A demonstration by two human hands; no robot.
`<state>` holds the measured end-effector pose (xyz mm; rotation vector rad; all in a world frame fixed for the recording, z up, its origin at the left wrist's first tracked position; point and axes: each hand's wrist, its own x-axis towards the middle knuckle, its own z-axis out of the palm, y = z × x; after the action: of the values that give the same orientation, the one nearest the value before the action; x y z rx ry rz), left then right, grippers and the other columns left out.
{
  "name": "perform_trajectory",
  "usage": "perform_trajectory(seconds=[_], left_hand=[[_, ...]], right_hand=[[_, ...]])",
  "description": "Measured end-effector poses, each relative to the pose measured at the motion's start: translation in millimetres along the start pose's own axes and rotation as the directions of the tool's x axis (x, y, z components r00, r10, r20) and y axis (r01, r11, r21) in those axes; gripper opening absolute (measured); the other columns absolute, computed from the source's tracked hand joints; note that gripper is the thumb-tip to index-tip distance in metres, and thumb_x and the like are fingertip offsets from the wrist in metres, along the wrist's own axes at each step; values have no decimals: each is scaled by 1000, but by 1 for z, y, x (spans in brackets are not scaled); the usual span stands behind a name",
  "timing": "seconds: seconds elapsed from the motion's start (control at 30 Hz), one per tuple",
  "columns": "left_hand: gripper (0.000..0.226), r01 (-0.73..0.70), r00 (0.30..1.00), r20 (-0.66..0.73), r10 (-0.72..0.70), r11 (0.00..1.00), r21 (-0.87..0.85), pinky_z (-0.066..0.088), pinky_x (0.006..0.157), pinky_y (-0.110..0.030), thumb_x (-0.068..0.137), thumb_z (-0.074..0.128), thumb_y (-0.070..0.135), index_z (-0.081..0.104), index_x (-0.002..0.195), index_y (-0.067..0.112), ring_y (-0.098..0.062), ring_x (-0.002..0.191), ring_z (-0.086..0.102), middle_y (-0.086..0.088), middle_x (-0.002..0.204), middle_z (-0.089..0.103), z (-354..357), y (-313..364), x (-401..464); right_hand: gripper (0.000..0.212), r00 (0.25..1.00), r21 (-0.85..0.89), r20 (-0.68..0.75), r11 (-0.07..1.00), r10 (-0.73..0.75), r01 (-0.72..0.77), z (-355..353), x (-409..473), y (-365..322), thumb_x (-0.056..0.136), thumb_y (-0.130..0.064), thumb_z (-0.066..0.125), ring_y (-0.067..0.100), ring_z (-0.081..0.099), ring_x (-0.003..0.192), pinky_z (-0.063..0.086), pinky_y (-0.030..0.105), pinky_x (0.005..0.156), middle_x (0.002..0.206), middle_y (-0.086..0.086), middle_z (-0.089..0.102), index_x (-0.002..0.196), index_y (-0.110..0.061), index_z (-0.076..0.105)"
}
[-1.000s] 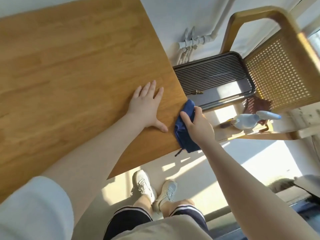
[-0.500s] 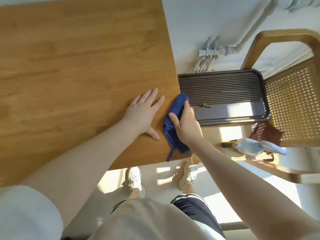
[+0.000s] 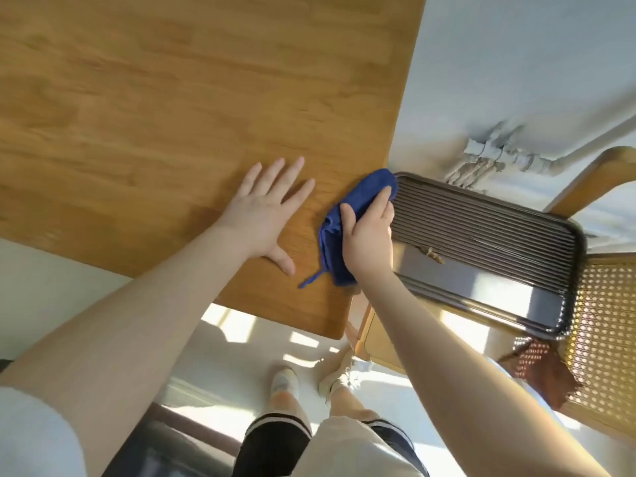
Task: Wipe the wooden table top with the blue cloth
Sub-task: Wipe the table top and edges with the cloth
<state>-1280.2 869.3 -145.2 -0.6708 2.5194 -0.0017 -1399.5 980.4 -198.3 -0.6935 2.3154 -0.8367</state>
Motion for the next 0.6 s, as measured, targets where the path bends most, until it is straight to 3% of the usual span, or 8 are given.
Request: perform_trajectory(seconds=[0.3,0.47,0.53,0.6], left_hand=[[140,-63,998,-5,63,996,-57,-6,116,-38,47,63,80,-18,147,25,-15,144,-16,3,154,-25,5,-8,3],[140,-107,994,-19,105,988,-114,-10,115,-34,47,62,81,-20,146,26,-15,143,-18,4,154,-27,10,-11,3],[133,-110,994,-13,109,983,-145,-3,116,-35,49,56,85,-14,148,28,-15,144,-14,7,155,-23,8,-12,3],[118,-115,993,-54,108,981,-154,8,116,-37,54,38,89,4,150,29,-18,144,3,6,158,-4,-2,-17,7]], right_hand=[[73,1000,73,-21,997,9,-7,-22,99,-30,96,-48,34,36,40,127,36,42,98,152,19,18,148,-10,0],[77,999,64,-15,997,-41,42,-11,61,-13,94,-49,38,36,34,132,36,44,102,154,19,10,149,-12,-2],[79,998,60,4,996,-62,62,-8,32,-5,94,-48,40,36,31,133,35,43,102,155,18,9,149,-13,-3],[80,999,43,1,998,-38,38,-8,32,-7,93,-49,41,37,31,133,35,43,100,155,19,8,148,-11,-4]])
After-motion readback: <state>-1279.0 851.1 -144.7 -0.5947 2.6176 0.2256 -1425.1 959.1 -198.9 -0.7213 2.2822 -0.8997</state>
